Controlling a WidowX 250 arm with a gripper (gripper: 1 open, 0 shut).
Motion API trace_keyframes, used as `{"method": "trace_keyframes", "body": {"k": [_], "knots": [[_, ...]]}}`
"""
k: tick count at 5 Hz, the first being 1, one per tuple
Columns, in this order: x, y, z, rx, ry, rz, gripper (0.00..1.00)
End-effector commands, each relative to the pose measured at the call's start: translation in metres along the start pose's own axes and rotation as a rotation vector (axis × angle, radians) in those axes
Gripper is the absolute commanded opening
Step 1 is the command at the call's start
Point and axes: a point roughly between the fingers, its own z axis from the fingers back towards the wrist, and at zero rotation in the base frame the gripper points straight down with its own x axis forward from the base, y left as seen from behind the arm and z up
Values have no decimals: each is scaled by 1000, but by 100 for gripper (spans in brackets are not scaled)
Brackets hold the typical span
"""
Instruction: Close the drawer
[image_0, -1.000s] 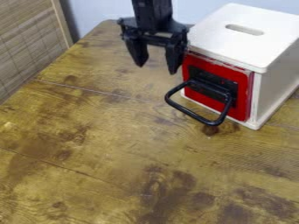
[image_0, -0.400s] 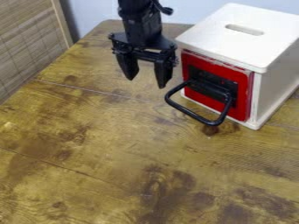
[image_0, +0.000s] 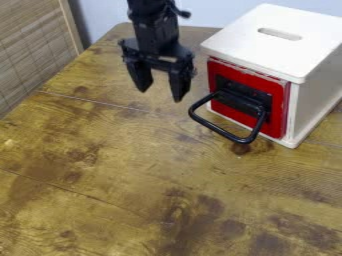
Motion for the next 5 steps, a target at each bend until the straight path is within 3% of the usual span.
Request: {"method": "trace_keyframes", "body": {"k": [1, 3, 4, 5], "knots": [[16, 4, 31, 5, -76, 6, 100], [-5, 0, 21, -23, -52, -54, 100], [-10, 0, 37, -8, -69, -61, 100], [-3, 9, 35, 19, -83, 9, 100]]}}
